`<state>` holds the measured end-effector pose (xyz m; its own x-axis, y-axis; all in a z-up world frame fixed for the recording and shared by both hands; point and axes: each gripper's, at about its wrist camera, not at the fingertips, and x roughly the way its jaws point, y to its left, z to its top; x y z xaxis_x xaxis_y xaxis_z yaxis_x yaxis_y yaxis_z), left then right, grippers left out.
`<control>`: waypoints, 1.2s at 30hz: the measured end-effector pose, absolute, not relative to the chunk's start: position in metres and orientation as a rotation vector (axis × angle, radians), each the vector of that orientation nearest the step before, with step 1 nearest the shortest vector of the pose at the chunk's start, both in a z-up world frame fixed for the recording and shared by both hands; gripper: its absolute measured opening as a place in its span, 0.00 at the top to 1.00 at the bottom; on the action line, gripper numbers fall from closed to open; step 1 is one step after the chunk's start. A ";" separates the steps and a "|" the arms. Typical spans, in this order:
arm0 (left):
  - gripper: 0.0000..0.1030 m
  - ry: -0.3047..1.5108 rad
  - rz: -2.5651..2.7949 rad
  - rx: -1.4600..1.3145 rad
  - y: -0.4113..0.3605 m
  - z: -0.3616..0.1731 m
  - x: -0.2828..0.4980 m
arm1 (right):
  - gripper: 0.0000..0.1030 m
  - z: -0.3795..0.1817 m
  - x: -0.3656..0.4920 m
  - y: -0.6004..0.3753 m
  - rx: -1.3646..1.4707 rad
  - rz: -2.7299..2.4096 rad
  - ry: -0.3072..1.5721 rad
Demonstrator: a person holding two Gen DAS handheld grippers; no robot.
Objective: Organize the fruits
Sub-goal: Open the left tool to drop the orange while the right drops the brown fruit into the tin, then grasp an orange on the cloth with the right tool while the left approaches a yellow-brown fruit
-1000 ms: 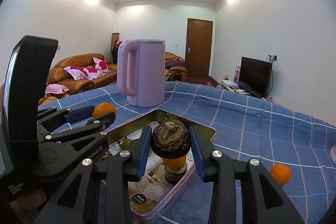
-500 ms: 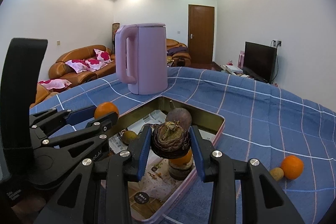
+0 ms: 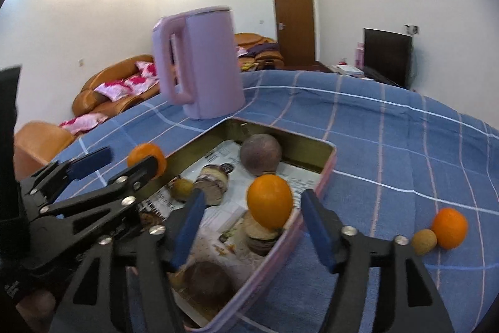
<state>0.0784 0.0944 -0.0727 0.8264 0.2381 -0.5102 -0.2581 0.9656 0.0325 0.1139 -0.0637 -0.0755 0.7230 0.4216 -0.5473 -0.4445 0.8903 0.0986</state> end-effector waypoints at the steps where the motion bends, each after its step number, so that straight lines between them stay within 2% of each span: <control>1: 0.26 0.533 0.261 -0.039 0.094 -0.072 0.078 | 0.34 -0.075 0.113 -0.064 -0.039 0.482 0.589; 9: 0.22 0.516 0.239 -0.029 0.085 -0.065 0.072 | 0.34 -0.067 0.093 -0.076 -0.114 0.433 0.512; 11: 0.19 0.510 0.227 -0.026 0.078 -0.062 0.071 | 0.34 -0.063 0.090 -0.088 -0.114 0.415 0.505; 16: 0.18 0.495 0.189 0.005 0.057 -0.054 0.070 | 0.34 -0.053 0.089 -0.123 -0.122 0.352 0.499; 19: 0.09 0.487 0.167 0.029 0.039 -0.049 0.070 | 0.34 -0.050 0.091 -0.149 -0.127 0.301 0.496; 29: 0.09 0.491 0.046 0.096 -0.033 -0.044 0.085 | 0.34 -0.055 0.107 -0.230 -0.121 0.149 0.546; 36: 0.09 0.504 0.040 0.135 -0.064 -0.048 0.103 | 0.34 -0.071 0.140 -0.244 -0.034 0.158 0.638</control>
